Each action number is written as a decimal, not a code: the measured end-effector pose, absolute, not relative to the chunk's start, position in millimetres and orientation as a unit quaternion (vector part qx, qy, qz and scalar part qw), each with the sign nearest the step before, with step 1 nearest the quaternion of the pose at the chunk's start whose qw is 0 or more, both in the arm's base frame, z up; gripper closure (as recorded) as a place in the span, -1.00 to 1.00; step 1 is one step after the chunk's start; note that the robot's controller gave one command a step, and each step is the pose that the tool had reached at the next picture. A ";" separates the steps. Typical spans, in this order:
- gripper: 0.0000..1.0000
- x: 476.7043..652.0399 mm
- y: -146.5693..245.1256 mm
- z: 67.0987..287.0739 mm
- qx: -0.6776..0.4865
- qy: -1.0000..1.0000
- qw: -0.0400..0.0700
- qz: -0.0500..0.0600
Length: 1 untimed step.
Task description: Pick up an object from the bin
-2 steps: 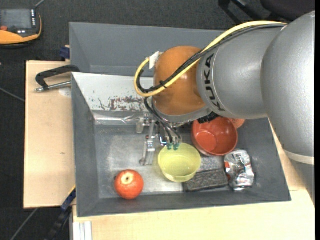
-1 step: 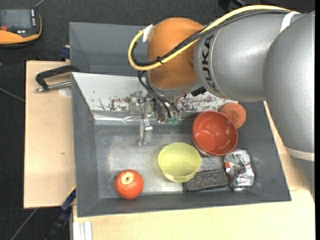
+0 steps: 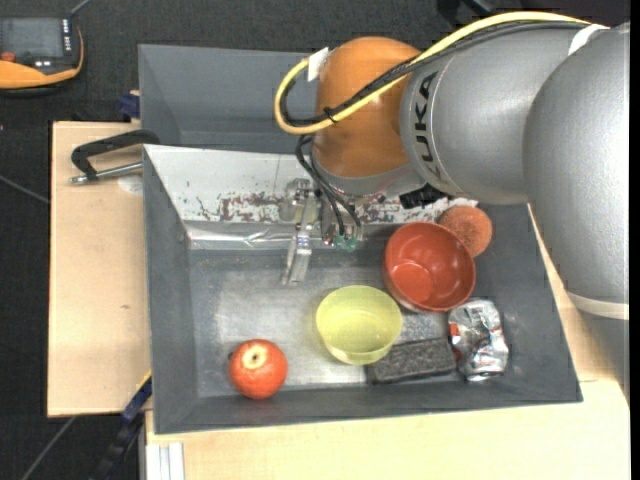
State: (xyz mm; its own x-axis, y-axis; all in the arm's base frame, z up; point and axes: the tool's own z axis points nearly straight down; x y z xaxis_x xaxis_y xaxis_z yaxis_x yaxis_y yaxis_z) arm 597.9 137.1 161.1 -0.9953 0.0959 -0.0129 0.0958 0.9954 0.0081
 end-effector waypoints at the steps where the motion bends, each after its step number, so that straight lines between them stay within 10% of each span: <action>1: -1.00 602.0 48.6 161.5 0.144 0.990 0.008 0.004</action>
Offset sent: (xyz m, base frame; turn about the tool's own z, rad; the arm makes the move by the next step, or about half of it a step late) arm 0.0028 -0.0855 -0.0009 0.1888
